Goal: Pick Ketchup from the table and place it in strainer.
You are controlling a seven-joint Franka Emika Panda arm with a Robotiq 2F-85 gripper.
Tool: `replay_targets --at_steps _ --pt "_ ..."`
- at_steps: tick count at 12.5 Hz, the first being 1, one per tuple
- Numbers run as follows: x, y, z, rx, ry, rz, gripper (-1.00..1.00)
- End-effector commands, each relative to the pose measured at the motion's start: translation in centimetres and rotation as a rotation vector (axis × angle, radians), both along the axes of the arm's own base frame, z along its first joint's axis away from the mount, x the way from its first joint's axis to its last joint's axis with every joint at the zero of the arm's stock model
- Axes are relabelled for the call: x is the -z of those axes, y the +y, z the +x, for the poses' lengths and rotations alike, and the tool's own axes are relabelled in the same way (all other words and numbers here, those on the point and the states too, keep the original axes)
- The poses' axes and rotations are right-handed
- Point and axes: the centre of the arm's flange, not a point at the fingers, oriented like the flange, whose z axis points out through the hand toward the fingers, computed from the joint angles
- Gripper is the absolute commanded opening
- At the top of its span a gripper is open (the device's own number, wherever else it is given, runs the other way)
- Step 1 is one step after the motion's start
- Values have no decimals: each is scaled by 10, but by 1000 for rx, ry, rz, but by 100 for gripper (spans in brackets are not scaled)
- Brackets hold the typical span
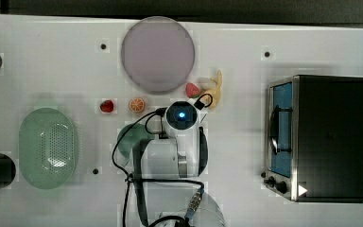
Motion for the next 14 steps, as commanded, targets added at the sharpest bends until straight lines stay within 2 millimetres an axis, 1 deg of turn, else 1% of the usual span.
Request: replay_targets --at_steps 1,3,5,6,8,9,10,11,12,14 --pt "-76 5 26 -32 -154 -4 26" --pt "-131 8 28 -39 -176 -20 26" --pt "-187 19 21 -36 -144 -40 26" --pt "-213 30 17 -39 -130 -41 26" --pt "-256 65 12 -51 -126 -12 26" --pt "-272 86 11 -55 -129 13 26" --pt "-282 110 9 -54 -130 36 26" --pt "-287 135 6 -41 -133 56 26" --pt "-289 162 1 -7 -134 65 26" --pt "-283 212 -14 96 -120 50 26"
